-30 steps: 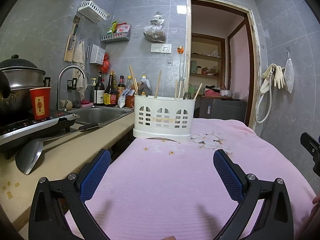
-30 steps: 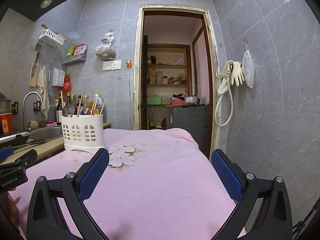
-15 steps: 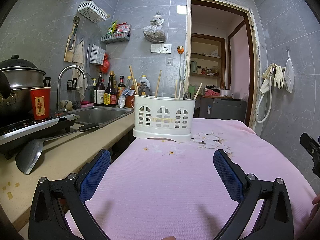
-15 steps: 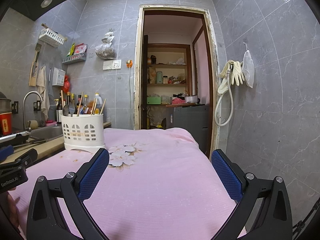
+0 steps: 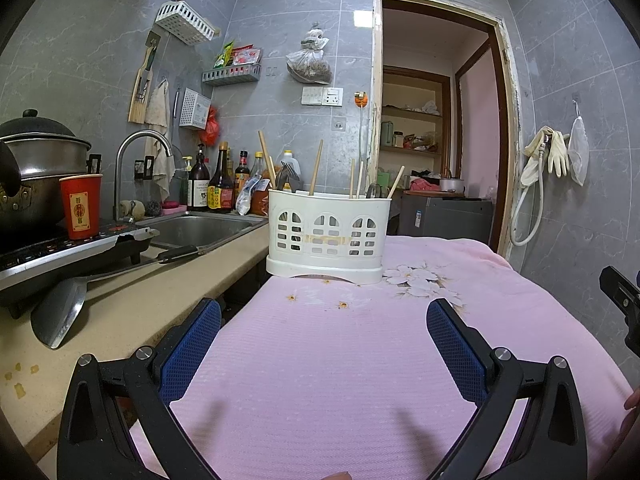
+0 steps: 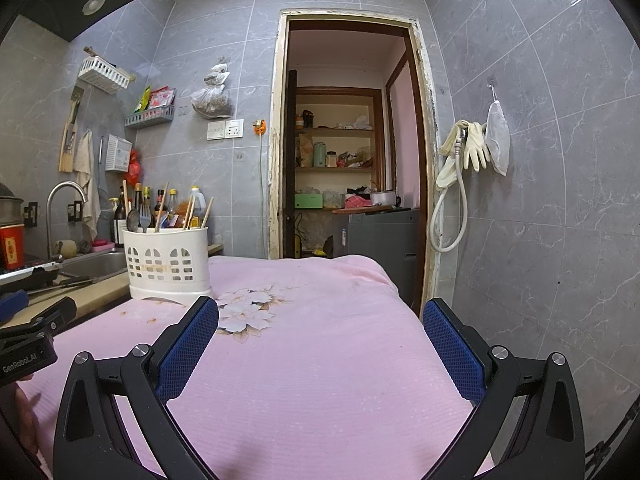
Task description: Organize utensils
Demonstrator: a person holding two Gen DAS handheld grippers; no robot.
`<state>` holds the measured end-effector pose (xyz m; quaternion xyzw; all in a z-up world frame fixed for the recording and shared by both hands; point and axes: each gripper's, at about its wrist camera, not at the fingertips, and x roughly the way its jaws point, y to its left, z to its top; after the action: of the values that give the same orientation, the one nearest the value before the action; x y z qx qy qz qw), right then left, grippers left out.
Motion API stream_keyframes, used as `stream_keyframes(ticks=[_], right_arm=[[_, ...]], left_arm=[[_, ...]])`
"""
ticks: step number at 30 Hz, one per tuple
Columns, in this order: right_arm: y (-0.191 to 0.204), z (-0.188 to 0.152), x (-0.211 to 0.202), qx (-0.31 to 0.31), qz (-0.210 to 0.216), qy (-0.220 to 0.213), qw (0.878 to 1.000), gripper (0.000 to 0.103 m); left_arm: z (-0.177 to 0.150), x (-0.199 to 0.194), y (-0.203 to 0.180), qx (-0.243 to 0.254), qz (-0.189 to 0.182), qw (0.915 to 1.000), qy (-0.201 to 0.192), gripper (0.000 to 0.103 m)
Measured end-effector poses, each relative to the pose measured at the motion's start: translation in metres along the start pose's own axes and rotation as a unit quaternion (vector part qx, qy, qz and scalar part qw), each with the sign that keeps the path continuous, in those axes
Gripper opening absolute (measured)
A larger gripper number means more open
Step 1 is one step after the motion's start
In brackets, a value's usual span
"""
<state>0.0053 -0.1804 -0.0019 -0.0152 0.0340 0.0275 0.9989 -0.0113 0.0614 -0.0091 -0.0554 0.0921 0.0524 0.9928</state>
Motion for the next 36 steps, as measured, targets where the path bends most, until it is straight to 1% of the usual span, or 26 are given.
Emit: stream_keyframes(ticks=[36], right_arm=[[0.0024, 0.0002, -0.0007, 0.0, 0.0, 0.001, 1.0, 0.103]], left_arm=[[0.0, 0.0004, 0.0005, 0.002, -0.001, 1.0, 0.001, 0.101]])
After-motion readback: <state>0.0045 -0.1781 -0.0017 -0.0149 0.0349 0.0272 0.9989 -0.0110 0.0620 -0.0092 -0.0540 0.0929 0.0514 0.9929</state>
